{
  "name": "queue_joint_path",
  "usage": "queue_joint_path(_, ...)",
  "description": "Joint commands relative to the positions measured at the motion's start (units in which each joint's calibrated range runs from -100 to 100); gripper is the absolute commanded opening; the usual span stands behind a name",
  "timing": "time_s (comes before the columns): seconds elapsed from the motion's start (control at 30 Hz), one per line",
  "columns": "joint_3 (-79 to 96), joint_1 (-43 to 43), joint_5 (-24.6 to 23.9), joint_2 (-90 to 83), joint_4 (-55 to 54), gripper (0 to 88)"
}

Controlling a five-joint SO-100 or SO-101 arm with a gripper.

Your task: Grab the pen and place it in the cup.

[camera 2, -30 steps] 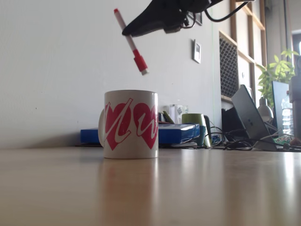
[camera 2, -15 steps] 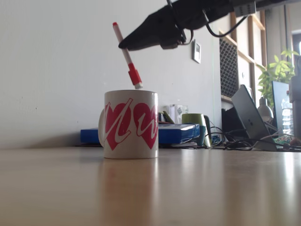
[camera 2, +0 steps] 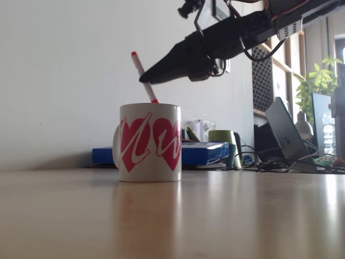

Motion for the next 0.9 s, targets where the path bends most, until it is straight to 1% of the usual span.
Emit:
queue_joint_path(0.0, 0.3, 0.1, -0.1, -1.1, -1.1, 8.2)
queue_joint_path(0.1, -0.2, -0.1, -0.1, -1.1, -1.1, 17.2)
queue_joint_path(0.17, -0.3, -0.3, -0.1, -1.1, -1.1, 19.4)
queue_joint_path(0.87, 1.2, 0.4, 0.0, -1.2, -0.7, 19.5)
